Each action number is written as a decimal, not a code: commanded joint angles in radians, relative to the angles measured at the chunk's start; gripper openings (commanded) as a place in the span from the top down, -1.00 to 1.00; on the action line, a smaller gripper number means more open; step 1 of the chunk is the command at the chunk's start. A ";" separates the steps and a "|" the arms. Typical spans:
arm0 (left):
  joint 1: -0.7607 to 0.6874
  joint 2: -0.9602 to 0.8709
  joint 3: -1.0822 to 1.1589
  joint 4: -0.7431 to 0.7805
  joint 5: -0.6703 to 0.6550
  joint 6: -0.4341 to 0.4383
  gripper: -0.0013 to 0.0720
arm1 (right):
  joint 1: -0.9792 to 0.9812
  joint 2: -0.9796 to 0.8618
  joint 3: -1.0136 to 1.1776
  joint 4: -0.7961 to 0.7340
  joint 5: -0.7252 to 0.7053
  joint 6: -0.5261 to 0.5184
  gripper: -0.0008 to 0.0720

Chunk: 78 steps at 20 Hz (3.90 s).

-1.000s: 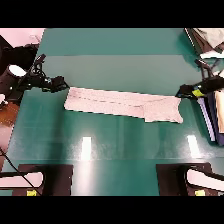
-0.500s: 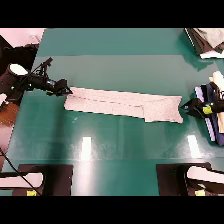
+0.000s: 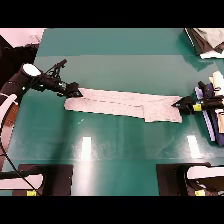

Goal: Fold the shirts.

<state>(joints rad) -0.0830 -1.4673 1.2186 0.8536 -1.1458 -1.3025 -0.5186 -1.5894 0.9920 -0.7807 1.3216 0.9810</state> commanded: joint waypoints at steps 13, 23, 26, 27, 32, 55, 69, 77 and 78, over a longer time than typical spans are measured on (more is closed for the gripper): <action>-0.308 -0.139 0.148 0.000 0.214 -0.034 0.91 | 0.094 0.244 0.091 0.003 0.074 0.130 0.93; -0.466 -0.472 0.476 -0.010 0.204 -0.056 0.91 | 0.522 0.233 0.575 0.002 0.148 0.373 0.93; -0.465 -0.477 0.476 0.031 0.200 -0.060 0.91 | 0.624 0.163 0.700 0.002 0.155 0.414 0.93; -0.465 -0.477 0.476 0.039 0.199 -0.060 0.91 | 0.656 0.135 0.743 0.002 0.158 0.423 0.93; -0.460 -0.477 0.476 0.101 0.169 -0.058 0.91 | 0.764 0.021 0.919 0.000 0.164 0.448 0.93; 0.077 -0.036 0.479 0.194 -0.154 0.027 0.91 | 1.118 -0.360 1.027 0.003 -0.249 0.272 0.93; 0.077 -0.035 0.476 0.195 -0.215 0.029 0.90 | 0.926 -0.084 0.600 -0.169 -0.119 0.316 -0.48; 0.077 -0.036 0.476 0.179 -0.214 0.028 0.90 | 0.671 0.023 0.109 0.139 -0.345 0.322 -0.91; 0.077 -0.036 0.476 0.178 -0.211 0.028 0.90 | 0.676 0.008 0.092 0.178 -0.358 0.287 -0.90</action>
<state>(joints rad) -0.0059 -1.5024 1.6939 1.0412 -1.3594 -1.2739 0.1963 -1.5799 1.1934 -0.7250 1.0290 1.3048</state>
